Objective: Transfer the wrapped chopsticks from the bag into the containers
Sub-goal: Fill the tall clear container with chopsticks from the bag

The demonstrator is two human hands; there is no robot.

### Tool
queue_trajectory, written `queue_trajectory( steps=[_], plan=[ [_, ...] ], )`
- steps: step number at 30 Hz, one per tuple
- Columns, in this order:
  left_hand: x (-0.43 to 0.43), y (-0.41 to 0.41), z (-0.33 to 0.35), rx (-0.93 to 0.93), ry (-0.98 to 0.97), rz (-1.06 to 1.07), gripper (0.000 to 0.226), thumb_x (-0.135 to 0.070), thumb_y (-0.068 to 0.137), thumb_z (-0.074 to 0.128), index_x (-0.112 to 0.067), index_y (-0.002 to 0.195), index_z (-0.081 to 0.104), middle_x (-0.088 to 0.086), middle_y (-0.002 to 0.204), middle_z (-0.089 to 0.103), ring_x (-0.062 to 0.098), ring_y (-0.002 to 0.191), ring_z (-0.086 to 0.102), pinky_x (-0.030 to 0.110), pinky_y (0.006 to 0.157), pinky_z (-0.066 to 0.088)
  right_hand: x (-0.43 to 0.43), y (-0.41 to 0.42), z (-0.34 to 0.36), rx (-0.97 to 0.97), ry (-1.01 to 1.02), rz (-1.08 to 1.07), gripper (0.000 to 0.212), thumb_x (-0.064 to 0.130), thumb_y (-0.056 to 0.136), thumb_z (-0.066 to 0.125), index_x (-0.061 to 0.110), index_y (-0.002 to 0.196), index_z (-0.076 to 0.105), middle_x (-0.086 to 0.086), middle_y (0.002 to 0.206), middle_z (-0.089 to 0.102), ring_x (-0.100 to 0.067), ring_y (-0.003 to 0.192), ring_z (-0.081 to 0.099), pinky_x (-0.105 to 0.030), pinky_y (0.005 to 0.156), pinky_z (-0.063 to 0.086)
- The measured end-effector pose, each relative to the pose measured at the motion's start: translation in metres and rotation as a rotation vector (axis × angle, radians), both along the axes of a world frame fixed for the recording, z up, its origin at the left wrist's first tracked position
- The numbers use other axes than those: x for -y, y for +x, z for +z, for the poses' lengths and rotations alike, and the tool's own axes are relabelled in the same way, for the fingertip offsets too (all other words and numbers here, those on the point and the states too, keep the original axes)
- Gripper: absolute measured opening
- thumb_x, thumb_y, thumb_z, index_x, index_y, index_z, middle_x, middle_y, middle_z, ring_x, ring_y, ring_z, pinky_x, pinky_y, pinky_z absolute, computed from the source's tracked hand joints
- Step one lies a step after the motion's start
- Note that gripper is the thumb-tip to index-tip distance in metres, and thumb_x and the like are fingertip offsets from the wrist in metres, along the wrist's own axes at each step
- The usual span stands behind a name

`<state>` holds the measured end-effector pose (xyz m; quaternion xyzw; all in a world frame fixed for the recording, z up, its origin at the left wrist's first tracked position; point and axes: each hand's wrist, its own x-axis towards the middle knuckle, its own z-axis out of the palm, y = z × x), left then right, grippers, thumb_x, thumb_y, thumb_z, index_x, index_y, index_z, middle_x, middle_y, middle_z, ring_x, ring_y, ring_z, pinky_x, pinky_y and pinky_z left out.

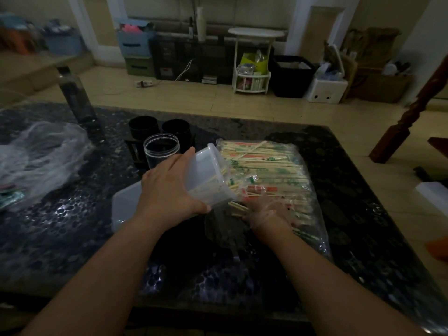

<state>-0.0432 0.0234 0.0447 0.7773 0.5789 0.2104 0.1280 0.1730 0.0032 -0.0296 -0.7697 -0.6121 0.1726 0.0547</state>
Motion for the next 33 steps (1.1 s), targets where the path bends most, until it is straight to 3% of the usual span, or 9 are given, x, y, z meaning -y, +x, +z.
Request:
queue_trajectory(
  steps=[4, 10, 13, 15, 18, 21, 25, 29, 33],
  plan=[
    [-0.001, 0.000, 0.000, -0.006, 0.002, -0.007, 0.127, -0.052, 0.050, 0.088, -0.036, 0.153, 0.015, -0.007, 0.152, 0.031, 0.018, 0.137, 0.029, 0.039, 0.106, 0.023, -0.001, -0.003, -0.002, 0.065, 0.016, -0.032, 0.028, 0.042, 0.086, 0.056, 0.037, 0.110, 0.068, -0.001, 0.106, 0.069, -0.028, 0.095, 0.065, -0.038, 0.087, 0.053],
    [0.001, 0.001, 0.000, -0.028, 0.003, -0.022, 0.127, -0.053, 0.051, 0.087, -0.036, 0.153, 0.013, -0.007, 0.153, 0.029, 0.016, 0.138, 0.028, 0.038, 0.107, 0.022, 0.011, -0.002, 0.002, 0.043, 0.015, 0.022, 0.031, 0.037, 0.089, 0.059, 0.030, 0.119, 0.059, -0.004, 0.118, 0.061, -0.029, 0.107, 0.060, -0.037, 0.090, 0.050],
    [0.002, 0.001, 0.000, -0.030, 0.002, -0.020, 0.127, -0.053, 0.051, 0.087, -0.036, 0.153, 0.013, -0.007, 0.154, 0.029, 0.017, 0.139, 0.028, 0.038, 0.108, 0.022, 0.022, 0.000, -0.005, 0.170, -0.006, 0.047, 0.057, 0.028, 0.094, 0.052, 0.014, 0.145, 0.032, -0.013, 0.138, 0.050, -0.033, 0.126, 0.048, -0.041, 0.104, 0.038],
    [0.003, 0.000, 0.001, -0.028, 0.014, -0.017, 0.127, -0.053, 0.050, 0.087, -0.036, 0.153, 0.014, -0.007, 0.153, 0.031, 0.017, 0.138, 0.029, 0.039, 0.107, 0.023, 0.030, -0.001, -0.003, 0.183, 0.003, 0.072, 0.064, 0.018, 0.098, 0.044, 0.016, 0.153, 0.011, -0.015, 0.140, 0.050, -0.035, 0.126, 0.048, -0.042, 0.104, 0.038],
    [0.003, -0.001, 0.002, -0.018, 0.012, -0.012, 0.127, -0.051, 0.050, 0.088, -0.035, 0.153, 0.016, -0.007, 0.152, 0.032, 0.018, 0.138, 0.030, 0.040, 0.108, 0.024, 0.038, -0.005, 0.008, 0.153, 0.098, 0.096, 0.048, 0.015, 0.100, 0.039, 0.021, 0.146, 0.029, -0.011, 0.134, 0.053, -0.030, 0.112, 0.059, -0.038, 0.090, 0.047],
    [0.004, -0.001, 0.003, -0.030, 0.002, -0.016, 0.127, -0.052, 0.050, 0.088, -0.036, 0.153, 0.015, -0.008, 0.153, 0.030, 0.018, 0.139, 0.029, 0.040, 0.108, 0.023, 0.046, -0.009, 0.016, 0.134, 0.111, 0.095, 0.052, 0.031, 0.101, 0.041, 0.027, 0.150, 0.025, -0.008, 0.142, 0.047, -0.030, 0.114, 0.060, -0.040, 0.086, 0.049],
    [0.007, -0.001, 0.004, -0.035, 0.007, -0.022, 0.126, -0.052, 0.052, 0.088, -0.036, 0.153, 0.014, -0.007, 0.154, 0.029, 0.018, 0.139, 0.029, 0.040, 0.108, 0.023, 0.055, -0.009, 0.026, 0.152, 0.081, 0.127, 0.045, 0.051, 0.097, 0.043, 0.025, 0.133, 0.050, -0.008, 0.117, 0.066, -0.030, 0.105, 0.063, -0.037, 0.081, 0.049],
    [0.006, -0.003, 0.004, -0.039, -0.002, -0.019, 0.127, -0.052, 0.051, 0.088, -0.036, 0.153, 0.014, -0.007, 0.155, 0.029, 0.019, 0.140, 0.029, 0.042, 0.109, 0.024, 0.058, -0.007, 0.040, 0.198, 0.061, 0.215, 0.039, 0.043, 0.093, 0.046, 0.022, 0.124, 0.058, -0.009, 0.115, 0.066, -0.031, 0.102, 0.063, -0.035, 0.076, 0.046],
    [0.005, -0.004, 0.004, -0.038, -0.011, -0.013, 0.128, -0.052, 0.050, 0.088, -0.037, 0.153, 0.014, -0.008, 0.156, 0.028, 0.018, 0.141, 0.028, 0.042, 0.110, 0.024, 0.053, 0.000, 0.060, 0.215, 0.036, 0.366, 0.035, 0.037, 0.095, 0.047, 0.029, 0.127, 0.055, -0.007, 0.125, 0.062, -0.030, 0.109, 0.059, -0.038, 0.087, 0.049]
  ],
)
